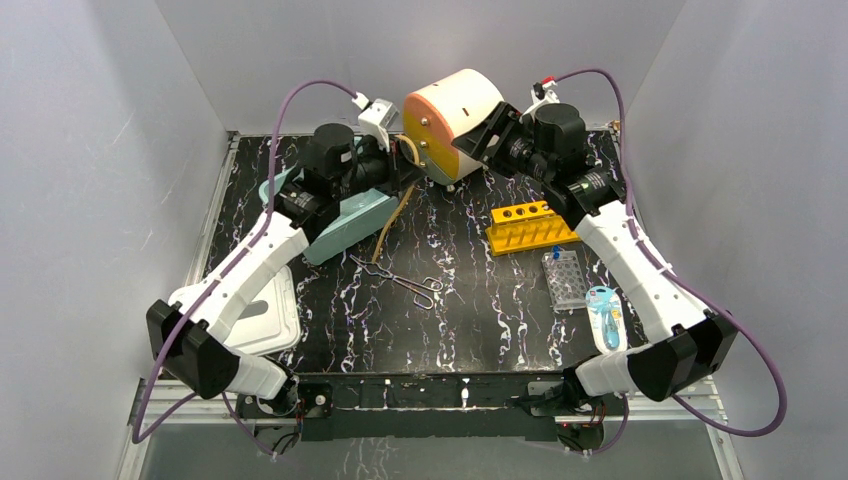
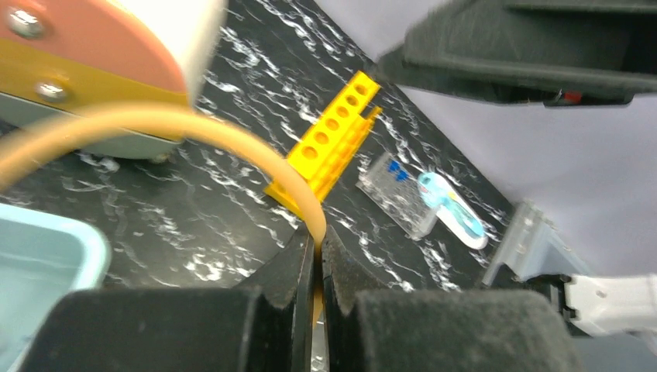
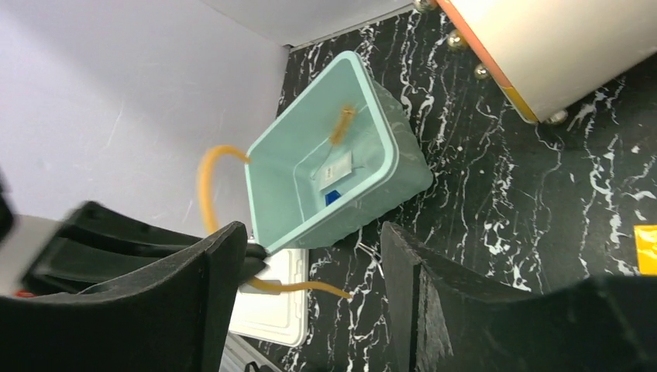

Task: Organize the chemistry lab equipment

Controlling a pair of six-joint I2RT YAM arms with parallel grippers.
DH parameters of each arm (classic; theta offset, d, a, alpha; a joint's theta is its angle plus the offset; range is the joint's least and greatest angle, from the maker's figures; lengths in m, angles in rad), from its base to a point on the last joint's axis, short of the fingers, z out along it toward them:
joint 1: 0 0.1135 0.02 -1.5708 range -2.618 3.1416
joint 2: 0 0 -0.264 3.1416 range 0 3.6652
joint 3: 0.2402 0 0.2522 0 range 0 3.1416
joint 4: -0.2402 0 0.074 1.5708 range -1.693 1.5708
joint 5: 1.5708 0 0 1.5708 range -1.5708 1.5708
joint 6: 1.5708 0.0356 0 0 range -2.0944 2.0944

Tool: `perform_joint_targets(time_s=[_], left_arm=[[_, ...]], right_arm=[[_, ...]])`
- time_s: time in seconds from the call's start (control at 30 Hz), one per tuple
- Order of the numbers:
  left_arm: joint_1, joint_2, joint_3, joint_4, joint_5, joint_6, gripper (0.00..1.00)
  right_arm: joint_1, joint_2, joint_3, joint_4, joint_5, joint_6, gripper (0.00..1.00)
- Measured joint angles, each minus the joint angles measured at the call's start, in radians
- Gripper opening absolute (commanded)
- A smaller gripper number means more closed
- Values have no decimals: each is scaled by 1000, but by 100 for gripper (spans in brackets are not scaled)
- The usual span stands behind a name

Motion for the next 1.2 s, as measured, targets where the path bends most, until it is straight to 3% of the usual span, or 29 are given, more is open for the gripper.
perform_joint_targets(time_s=[0.33,0.53,0.87,1.2], left_arm=[[111,108,435,-305,-105,249,0],[230,191,527,-372,-151,294,0],[307,218,472,-355,-311,308,0],[320,189,178,-285,-378,275,0]], right_arm=[[-1,-74,-93,10,16,-14,71],[-1,-85,-101,11,16,-15,71],[-1,-96,-105,11,16,-20,71],[-3,-94,-105,11,14,-28,71]])
